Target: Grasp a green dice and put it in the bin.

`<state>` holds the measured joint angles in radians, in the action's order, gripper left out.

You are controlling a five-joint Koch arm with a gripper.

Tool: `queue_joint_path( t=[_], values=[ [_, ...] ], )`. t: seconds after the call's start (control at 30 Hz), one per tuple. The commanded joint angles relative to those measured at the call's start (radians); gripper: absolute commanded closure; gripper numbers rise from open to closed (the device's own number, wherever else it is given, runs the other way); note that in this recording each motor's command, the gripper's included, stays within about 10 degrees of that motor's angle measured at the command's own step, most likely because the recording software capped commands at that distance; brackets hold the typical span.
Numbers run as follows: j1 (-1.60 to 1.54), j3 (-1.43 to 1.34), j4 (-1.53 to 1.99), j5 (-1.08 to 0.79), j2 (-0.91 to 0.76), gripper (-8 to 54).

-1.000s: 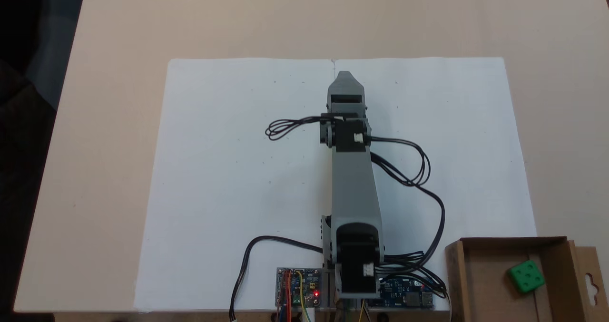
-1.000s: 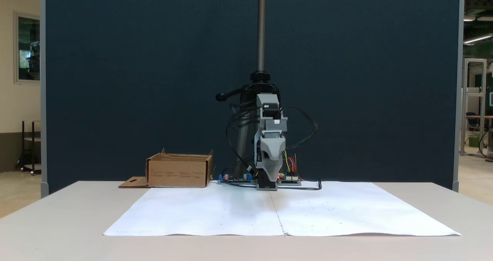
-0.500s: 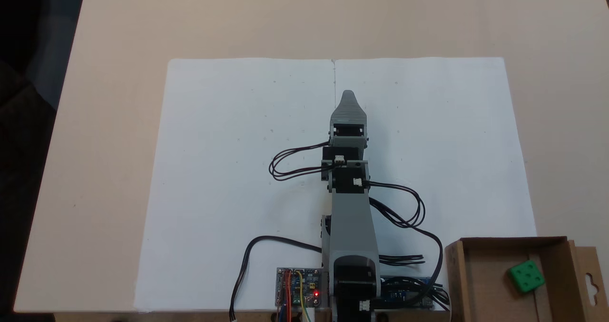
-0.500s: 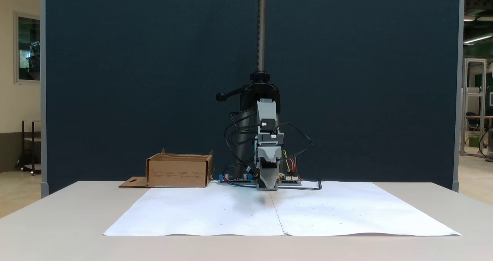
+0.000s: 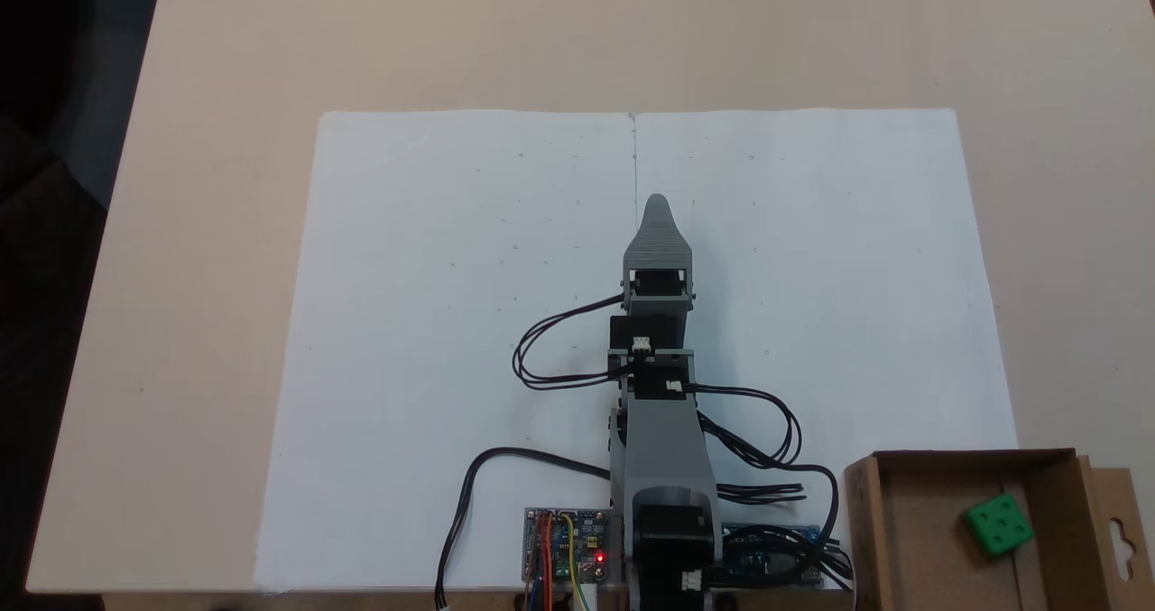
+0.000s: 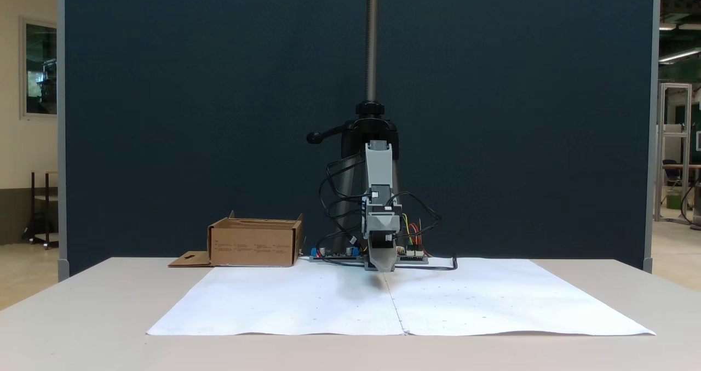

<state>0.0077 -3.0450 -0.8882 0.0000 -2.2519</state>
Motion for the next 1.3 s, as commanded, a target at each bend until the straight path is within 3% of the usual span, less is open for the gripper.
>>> queue_joint_path(
  t=[0.0, 1.27],
  values=[
    [0.017, -0.044, -0.165, -0.086, -0.121, 1.8],
    [0.017, -0.084, -0.713, -0.114, -0.118, 0.3]
  ],
)
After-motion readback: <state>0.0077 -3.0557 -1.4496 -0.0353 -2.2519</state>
